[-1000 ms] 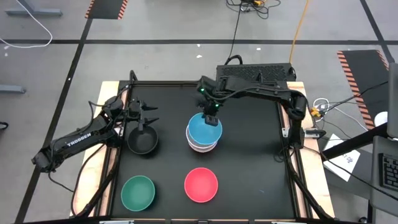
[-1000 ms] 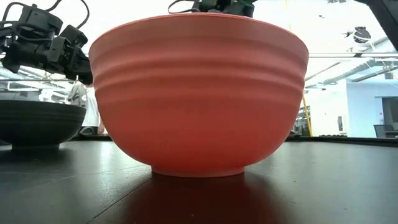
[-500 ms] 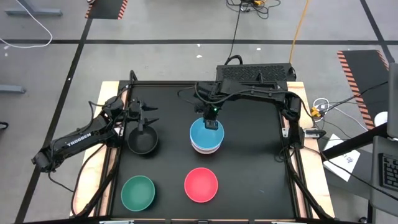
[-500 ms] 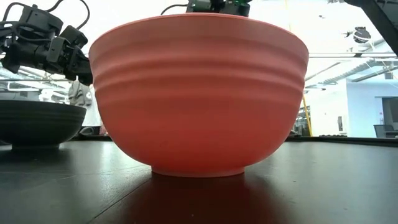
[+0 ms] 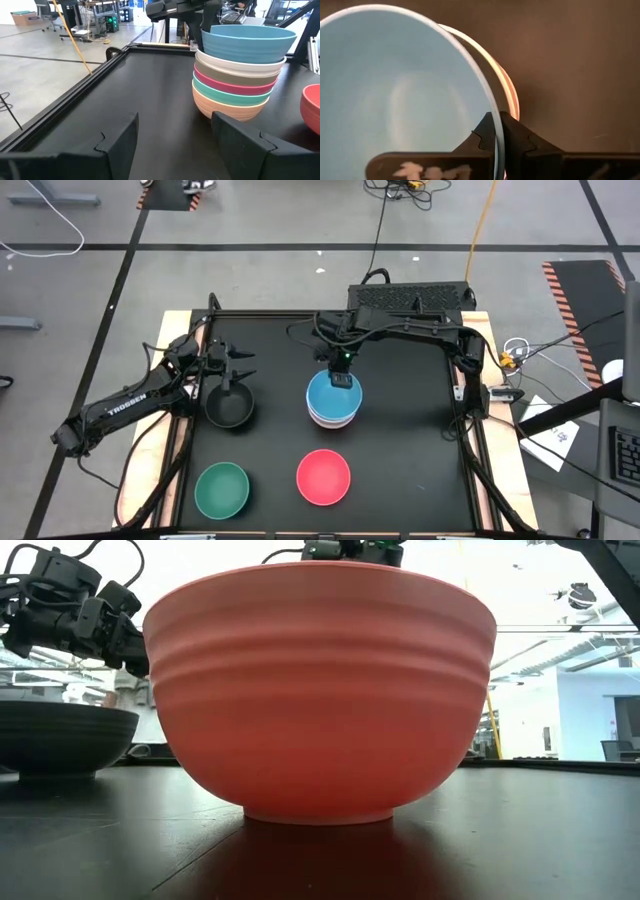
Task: Nest bowls inside each other
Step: Stack the blue bowl on top of the white bowl
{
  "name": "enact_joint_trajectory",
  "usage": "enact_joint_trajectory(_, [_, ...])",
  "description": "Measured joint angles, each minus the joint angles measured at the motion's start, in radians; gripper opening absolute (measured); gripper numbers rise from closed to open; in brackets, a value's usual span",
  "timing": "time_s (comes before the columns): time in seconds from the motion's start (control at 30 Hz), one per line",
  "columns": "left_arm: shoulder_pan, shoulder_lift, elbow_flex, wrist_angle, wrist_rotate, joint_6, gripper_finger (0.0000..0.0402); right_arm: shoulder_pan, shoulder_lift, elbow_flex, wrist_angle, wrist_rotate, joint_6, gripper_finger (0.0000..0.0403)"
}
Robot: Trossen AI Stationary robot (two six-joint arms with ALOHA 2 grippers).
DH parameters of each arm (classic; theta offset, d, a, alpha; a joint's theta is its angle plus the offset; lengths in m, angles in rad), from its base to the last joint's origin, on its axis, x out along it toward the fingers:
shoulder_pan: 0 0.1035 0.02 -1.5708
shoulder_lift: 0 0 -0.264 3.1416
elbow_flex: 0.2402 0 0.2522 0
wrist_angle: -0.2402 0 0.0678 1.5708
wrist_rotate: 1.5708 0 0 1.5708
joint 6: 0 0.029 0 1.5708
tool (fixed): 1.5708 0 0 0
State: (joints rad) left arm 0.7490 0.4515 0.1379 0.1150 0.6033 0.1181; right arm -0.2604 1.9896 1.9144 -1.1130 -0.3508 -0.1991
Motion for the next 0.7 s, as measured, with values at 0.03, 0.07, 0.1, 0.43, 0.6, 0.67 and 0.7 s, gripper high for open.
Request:
enact_joint_trajectory(0.03, [0.000,0.000,0.000,0.000,0.000,0.000,0.0255,0.001,0.000,0.000,0.001,-0.001,-0.001,0.0002])
enact_joint_trajectory(0.07, [0.000,0.000,0.000,0.000,0.000,0.000,0.0255,0.002,0.000,0.000,0.005,-0.001,0.000,0.0002])
enact_joint_trajectory(0.1, [0.000,0.000,0.000,0.000,0.000,0.000,0.0255,0.003,0.000,0.000,0.009,0.000,-0.001,0.0002])
enact_joint_trajectory(0.43, [0.000,0.000,0.000,-0.015,0.001,0.005,0.0255,0.031,-0.001,0.000,0.050,0.003,-0.023,0.0083])
enact_joint_trajectory(0.6, [0.000,0.000,0.000,-0.015,0.001,0.010,0.0255,0.023,-0.001,0.000,0.052,-0.001,0.030,0.0151])
enact_joint_trajectory(0.67, [0.000,0.000,0.000,-0.014,0.002,0.011,0.0255,0.018,-0.001,0.011,0.040,0.005,0.043,0.0172])
enact_joint_trajectory(0.7, [0.000,0.000,0.000,-0.015,0.002,0.011,0.0255,0.016,-0.001,0.020,0.037,0.010,0.046,0.0180])
